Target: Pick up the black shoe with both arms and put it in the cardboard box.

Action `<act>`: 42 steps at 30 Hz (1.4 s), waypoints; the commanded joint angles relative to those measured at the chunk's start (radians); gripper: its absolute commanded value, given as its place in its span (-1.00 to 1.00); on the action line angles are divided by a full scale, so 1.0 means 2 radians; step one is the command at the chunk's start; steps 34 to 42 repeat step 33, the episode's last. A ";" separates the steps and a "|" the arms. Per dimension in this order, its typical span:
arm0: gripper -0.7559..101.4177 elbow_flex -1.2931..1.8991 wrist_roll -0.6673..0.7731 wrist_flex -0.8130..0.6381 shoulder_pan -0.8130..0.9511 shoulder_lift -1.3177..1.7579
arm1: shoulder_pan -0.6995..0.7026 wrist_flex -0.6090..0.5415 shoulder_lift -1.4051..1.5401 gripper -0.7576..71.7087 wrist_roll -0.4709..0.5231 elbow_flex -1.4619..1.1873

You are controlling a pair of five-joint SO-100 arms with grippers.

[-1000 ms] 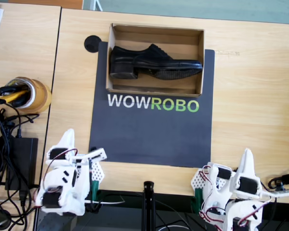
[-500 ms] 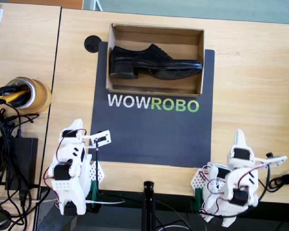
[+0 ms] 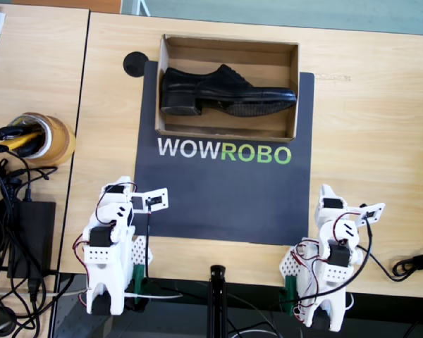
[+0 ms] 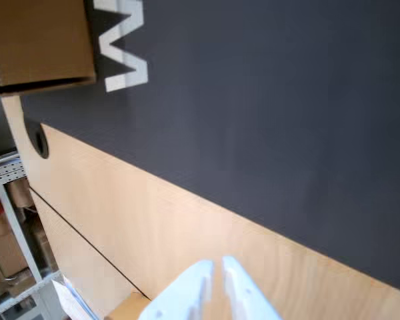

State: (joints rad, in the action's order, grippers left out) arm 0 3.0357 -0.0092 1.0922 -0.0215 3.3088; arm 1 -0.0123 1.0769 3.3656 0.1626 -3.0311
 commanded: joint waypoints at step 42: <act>-0.99 0.006 -0.002 -0.005 -0.005 0.009 | 0.051 0.003 0.022 -0.93 0.037 -0.035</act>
